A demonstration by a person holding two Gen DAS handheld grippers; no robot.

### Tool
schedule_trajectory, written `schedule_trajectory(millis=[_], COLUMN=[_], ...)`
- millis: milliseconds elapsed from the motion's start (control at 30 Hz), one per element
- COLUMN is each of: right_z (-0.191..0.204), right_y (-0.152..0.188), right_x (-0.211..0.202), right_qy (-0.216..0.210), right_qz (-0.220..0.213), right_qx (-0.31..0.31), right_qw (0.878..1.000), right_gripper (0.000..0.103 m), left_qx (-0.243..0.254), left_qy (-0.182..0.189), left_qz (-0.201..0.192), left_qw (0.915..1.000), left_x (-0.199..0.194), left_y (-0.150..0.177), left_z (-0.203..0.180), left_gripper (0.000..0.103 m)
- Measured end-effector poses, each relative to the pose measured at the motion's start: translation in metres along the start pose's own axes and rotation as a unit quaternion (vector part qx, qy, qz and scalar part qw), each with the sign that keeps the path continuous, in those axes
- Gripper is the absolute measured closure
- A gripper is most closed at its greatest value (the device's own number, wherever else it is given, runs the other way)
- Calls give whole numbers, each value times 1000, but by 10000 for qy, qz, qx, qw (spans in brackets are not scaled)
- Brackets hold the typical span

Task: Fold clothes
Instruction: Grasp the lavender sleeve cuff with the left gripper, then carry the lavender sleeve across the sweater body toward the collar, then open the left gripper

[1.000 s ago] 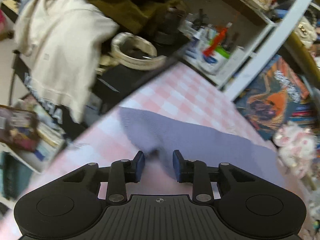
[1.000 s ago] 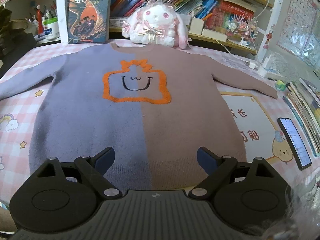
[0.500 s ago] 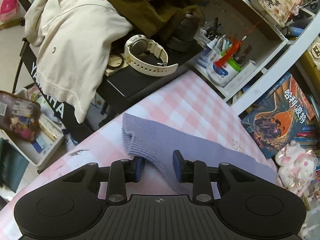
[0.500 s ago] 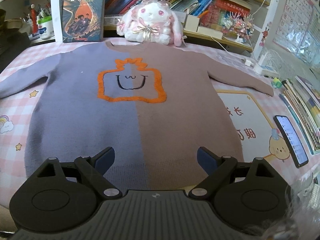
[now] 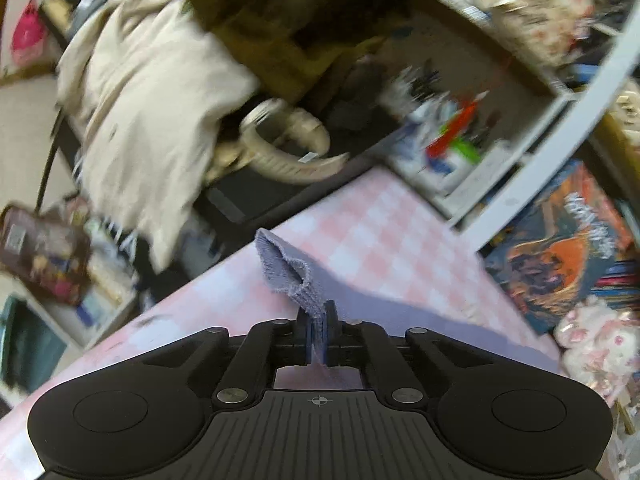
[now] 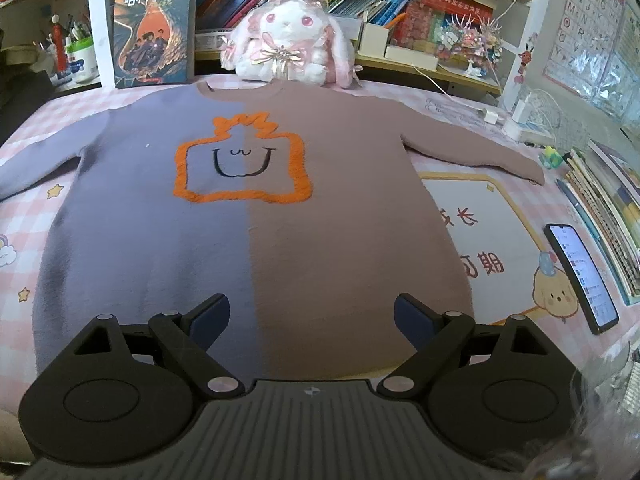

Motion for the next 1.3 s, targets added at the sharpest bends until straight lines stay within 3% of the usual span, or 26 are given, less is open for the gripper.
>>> schedule_trajectory(millis=[167,367,833,1033,1300], right_z=[-14,-33,-85,-92,-107], right_y=[-7,-21,-33,-32,-34], right_x=[11,23,54,60,66], right_qy=[-257,-792,-1729,-2033,-2112], right_qz=[-89,-259,-306,-266,-262], right_qx=[-130,-445,-887,-1027,-1029], right_qw=[9995,9955,9805,9734,9717], right_gripper=[14,14,14,14,14], left_qx=[560,1053,1874,2203,2404], left_qy=[362,611,1029,1160,1110], left_qz=[-465,-559,-596,-359,0], left_qw=[9967,9910,9751,9678,9643], left_x=[-26,-40,-29,-11,19], left_y=[-14,-3,65,111,159], left_z=[-65,-147,-321,-368,-397], left_gripper=[100,100,100,100,100])
Point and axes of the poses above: each gripper's, at about its wrist camera, not at the fingertips, and x roughly the way its jaws point, z to its left, y to its underside, the point moved 10 cm from there along x, roughly the way its jaws point, and after that the axes turned 2 degrees about y, right-handed, at the moved point
